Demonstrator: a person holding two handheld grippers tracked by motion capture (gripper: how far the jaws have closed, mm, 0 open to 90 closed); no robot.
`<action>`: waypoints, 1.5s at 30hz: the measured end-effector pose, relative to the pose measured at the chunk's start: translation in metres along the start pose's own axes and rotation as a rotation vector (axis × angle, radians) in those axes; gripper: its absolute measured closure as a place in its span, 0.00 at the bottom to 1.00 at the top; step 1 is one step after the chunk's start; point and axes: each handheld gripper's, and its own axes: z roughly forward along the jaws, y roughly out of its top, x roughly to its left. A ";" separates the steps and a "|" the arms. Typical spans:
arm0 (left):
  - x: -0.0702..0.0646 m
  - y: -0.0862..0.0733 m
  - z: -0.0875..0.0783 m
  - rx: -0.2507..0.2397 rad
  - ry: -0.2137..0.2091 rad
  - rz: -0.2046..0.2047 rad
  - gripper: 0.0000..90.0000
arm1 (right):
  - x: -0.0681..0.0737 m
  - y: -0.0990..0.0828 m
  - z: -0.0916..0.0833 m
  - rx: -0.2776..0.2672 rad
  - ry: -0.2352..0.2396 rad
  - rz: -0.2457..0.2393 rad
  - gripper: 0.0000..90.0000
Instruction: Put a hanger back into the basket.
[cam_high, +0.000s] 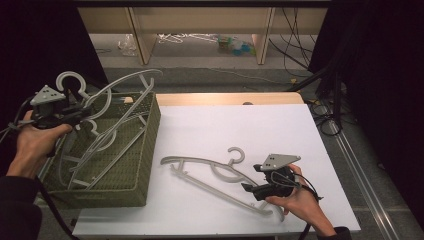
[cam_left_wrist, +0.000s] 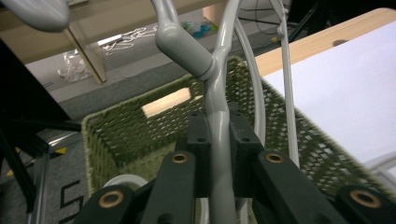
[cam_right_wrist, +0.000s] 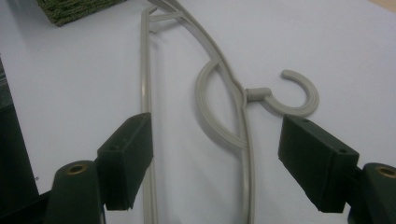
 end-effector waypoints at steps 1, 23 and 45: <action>0.000 0.000 0.000 0.000 0.000 0.000 0.90 | 0.000 0.000 0.000 0.000 0.000 0.000 0.30; 0.026 -0.044 0.019 0.145 0.044 0.036 0.90 | -0.001 -0.001 0.002 0.017 0.008 0.010 0.30; 0.015 -0.072 0.056 0.288 0.009 -0.009 0.89 | -0.002 -0.002 0.002 0.023 0.005 0.016 0.30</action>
